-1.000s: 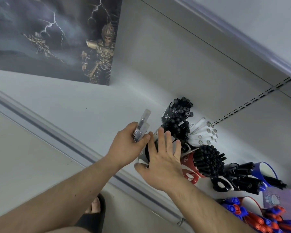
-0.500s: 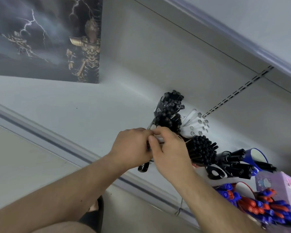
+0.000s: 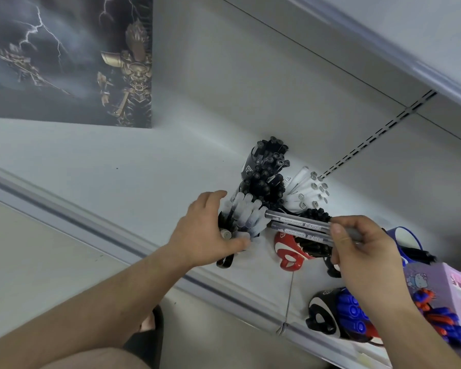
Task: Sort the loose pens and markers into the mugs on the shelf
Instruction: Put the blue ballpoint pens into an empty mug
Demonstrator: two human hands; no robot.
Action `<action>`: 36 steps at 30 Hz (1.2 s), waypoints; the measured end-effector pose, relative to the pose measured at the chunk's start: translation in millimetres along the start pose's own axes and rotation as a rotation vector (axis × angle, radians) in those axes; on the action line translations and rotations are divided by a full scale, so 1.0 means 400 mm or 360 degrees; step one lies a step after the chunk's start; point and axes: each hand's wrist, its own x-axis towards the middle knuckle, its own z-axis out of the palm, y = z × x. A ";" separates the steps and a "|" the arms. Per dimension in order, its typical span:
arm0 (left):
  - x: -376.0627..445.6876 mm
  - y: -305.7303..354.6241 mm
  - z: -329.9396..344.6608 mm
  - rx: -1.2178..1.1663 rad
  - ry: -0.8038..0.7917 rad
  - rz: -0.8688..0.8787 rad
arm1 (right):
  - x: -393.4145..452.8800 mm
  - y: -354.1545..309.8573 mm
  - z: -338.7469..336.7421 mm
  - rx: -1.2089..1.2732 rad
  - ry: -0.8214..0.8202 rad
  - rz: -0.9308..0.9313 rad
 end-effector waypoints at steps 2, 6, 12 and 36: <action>0.001 0.002 0.017 0.0030 -0.0094 0.0010 | -0.005 0.006 0.011 -0.0001 -0.0020 -0.0003; 0.009 -0.007 0.050 -0.0227 -0.0193 -0.0052 | -0.003 -0.021 0.054 -0.0106 -0.0119 -0.0220; 0.013 -0.033 0.082 -0.0542 -0.0094 -0.0122 | 0.038 -0.067 0.157 -0.0691 -0.0231 -0.0846; 0.007 -0.059 0.118 -0.0326 -0.0164 -0.0082 | 0.061 -0.016 0.304 -0.1335 -0.1004 -0.0846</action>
